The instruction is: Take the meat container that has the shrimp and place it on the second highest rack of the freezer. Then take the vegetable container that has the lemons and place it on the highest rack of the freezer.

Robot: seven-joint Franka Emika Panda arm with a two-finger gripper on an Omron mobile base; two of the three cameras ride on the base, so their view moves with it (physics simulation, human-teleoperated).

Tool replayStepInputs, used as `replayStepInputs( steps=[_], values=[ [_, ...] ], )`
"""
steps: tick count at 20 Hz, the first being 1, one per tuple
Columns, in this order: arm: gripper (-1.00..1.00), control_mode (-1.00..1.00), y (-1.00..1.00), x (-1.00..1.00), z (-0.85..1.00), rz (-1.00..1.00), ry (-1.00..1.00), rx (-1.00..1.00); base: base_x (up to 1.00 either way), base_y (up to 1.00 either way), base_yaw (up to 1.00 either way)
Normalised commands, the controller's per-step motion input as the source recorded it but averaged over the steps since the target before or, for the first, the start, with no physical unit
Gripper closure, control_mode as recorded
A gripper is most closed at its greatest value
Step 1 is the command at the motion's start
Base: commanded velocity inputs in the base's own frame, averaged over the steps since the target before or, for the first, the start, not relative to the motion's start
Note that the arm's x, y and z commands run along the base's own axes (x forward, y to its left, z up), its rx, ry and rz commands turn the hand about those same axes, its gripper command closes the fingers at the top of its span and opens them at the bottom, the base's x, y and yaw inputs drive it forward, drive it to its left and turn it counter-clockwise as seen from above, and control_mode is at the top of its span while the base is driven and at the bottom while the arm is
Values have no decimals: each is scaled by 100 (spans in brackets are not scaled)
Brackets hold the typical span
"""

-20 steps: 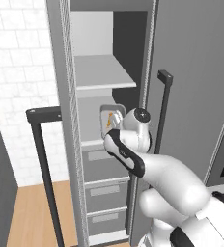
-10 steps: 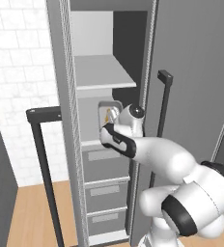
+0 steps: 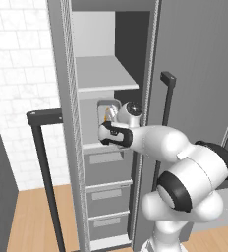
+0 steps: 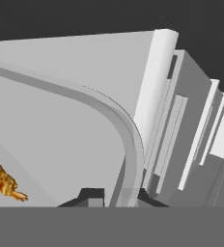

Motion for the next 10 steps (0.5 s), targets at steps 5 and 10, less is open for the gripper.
replayStepInputs(
  steps=[5, 10],
  values=[
    [100, -100, 16, 27, -4, 0, 0, -3, 0, 0, 0],
    [100, -100, 13, 30, -2, 0, 0, -1, 0, 0, 0]
  ],
)
